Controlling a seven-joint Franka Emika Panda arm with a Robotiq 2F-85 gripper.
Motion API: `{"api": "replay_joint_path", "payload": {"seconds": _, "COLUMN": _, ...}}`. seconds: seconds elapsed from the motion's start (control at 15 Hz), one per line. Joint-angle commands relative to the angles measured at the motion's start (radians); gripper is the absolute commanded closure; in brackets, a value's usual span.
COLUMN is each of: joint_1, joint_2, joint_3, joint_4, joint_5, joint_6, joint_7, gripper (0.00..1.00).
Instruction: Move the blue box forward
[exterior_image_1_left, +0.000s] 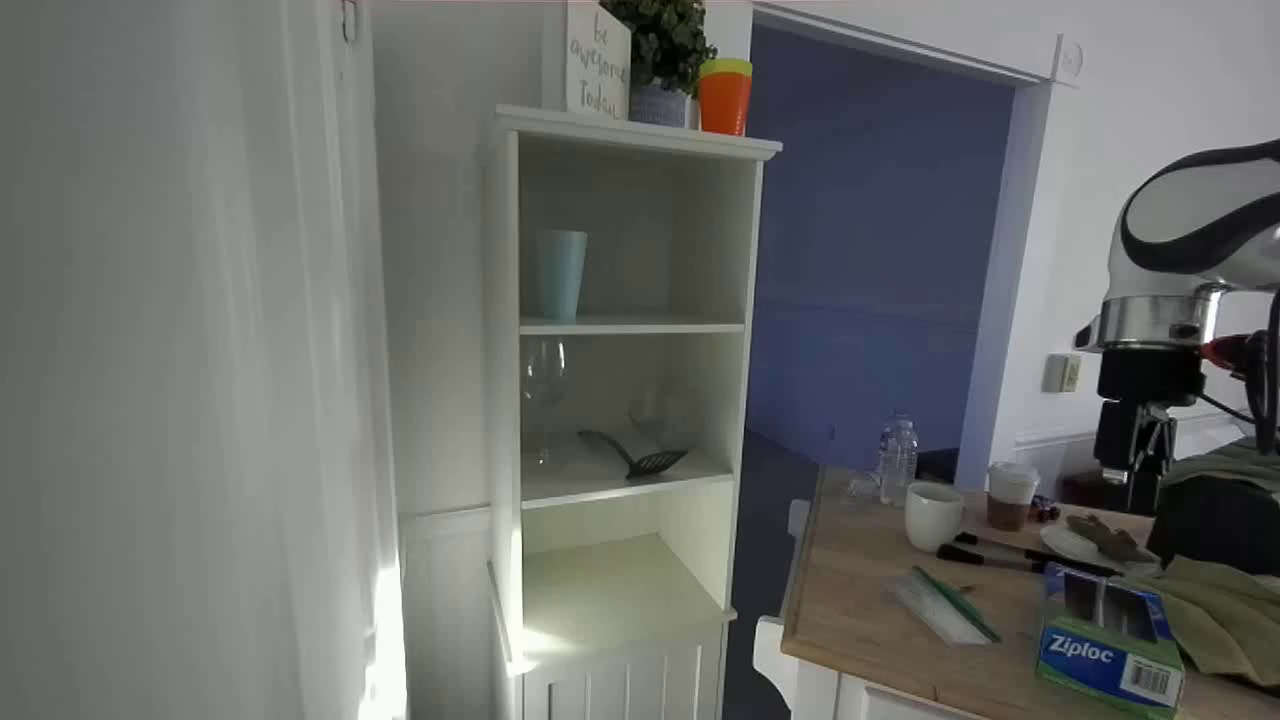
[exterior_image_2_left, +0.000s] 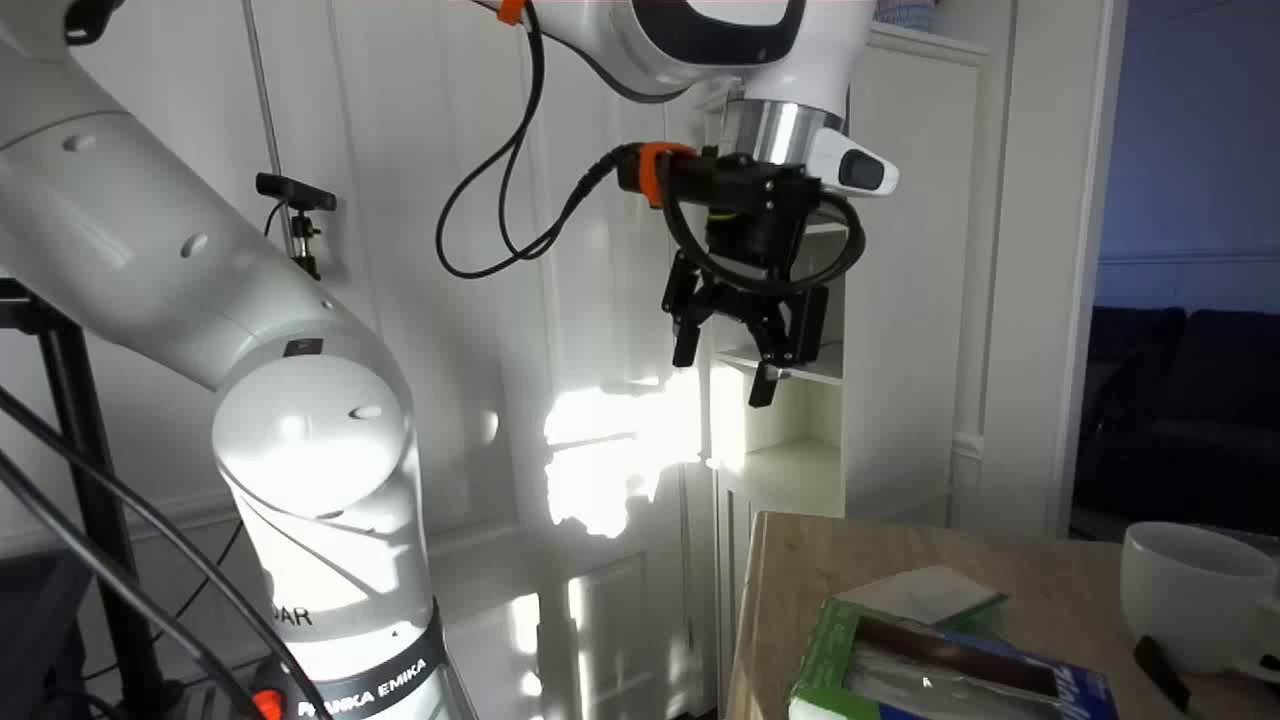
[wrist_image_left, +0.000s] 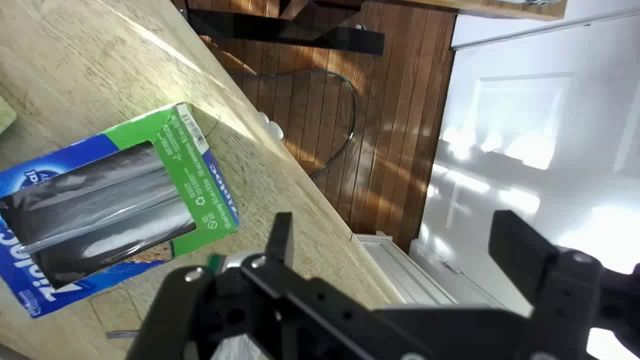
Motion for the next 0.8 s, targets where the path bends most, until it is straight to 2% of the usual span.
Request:
{"api": "replay_joint_path", "payload": {"seconds": 0.0, "joint_1": -0.014, "joint_2": 0.003, "joint_3": 0.012, "joint_4": 0.001, "joint_5": 0.007, "joint_6": -0.001, "joint_7": -0.007, "gripper": 0.0}}
{"api": "replay_joint_path", "payload": {"seconds": 0.27, "joint_1": -0.014, "joint_2": 0.003, "joint_3": 0.012, "joint_4": 0.001, "joint_5": 0.007, "joint_6": -0.001, "joint_7": -0.007, "gripper": 0.0}}
{"api": "replay_joint_path", "payload": {"seconds": 0.73, "joint_1": -0.154, "joint_2": 0.122, "joint_3": -0.051, "joint_4": 0.024, "joint_5": -0.044, "joint_6": 0.175, "joint_7": 0.065, "gripper": 0.0}}
